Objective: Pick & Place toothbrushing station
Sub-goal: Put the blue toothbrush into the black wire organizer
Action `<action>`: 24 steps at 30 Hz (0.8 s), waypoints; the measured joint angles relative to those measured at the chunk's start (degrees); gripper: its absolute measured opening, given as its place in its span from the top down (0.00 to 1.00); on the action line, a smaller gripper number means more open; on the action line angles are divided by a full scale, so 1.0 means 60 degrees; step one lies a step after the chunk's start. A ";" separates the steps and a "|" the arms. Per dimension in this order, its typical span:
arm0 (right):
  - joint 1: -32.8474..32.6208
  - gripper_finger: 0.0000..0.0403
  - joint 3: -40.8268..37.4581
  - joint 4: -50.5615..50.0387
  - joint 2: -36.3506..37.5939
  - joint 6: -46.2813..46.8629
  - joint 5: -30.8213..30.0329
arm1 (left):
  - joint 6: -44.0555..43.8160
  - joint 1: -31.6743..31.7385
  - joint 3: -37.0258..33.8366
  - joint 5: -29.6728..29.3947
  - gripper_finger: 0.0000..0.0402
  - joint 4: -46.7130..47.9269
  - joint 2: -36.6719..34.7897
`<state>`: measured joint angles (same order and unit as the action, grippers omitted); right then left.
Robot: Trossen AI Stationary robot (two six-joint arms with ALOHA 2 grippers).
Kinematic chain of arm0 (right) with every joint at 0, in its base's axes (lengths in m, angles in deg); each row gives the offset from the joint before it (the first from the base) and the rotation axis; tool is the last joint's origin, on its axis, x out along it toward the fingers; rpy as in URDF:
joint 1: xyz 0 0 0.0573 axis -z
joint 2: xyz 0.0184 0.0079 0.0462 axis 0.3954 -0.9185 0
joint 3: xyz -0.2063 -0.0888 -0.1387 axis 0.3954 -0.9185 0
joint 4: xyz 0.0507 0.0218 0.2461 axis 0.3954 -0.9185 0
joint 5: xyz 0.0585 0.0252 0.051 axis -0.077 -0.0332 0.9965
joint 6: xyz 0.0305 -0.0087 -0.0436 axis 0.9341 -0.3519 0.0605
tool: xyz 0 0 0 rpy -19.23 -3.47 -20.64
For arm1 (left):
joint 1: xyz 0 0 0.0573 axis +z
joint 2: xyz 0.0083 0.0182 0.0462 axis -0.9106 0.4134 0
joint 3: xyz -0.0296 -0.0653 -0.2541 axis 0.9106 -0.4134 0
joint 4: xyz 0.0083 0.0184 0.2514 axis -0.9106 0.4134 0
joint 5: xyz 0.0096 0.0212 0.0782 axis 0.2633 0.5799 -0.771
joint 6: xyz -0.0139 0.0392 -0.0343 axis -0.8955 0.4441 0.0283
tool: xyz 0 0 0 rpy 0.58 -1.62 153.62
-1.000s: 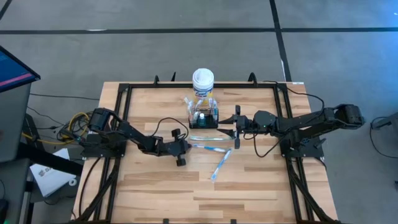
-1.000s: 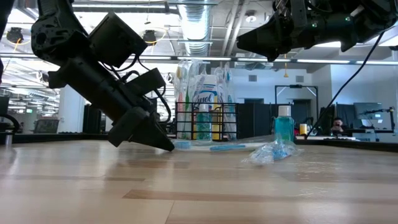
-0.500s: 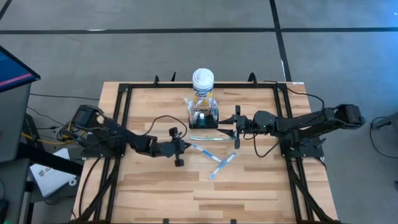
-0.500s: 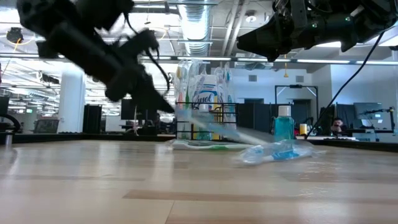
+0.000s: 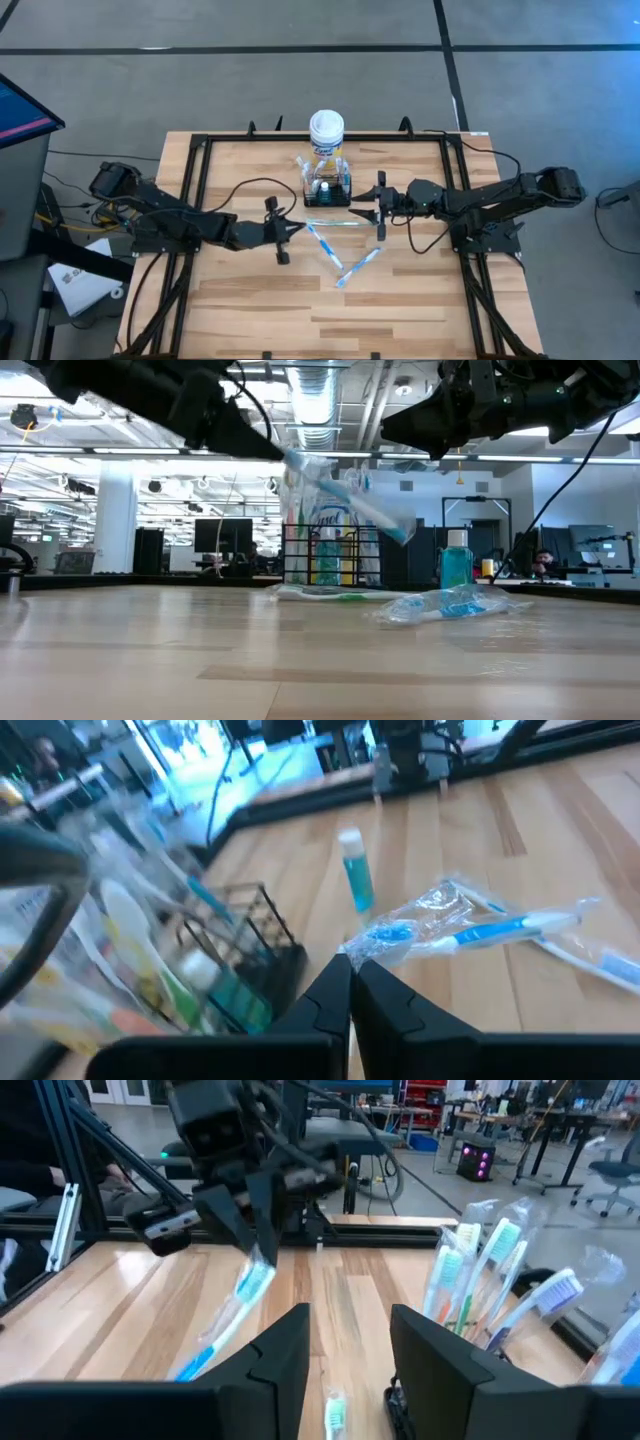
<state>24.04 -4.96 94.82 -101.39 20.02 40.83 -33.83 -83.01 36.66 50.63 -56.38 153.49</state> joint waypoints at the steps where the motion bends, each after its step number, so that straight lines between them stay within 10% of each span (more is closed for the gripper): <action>1: 0.0000 0.67 0.0000 -0.0007 0.0000 0.0154 0.0004 | 0.0208 -0.0013 0.0113 -0.0034 1.00 0.0000 -0.0015; 24: -0.0018 0.67 0.0231 0.0076 0.0004 0.1935 0.1484 | 0.4167 -0.0259 0.2380 -0.0138 1.00 0.1109 -0.0004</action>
<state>23.94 -3.58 95.28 -101.37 31.62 49.73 -8.82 -84.57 50.94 49.81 -49.72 153.47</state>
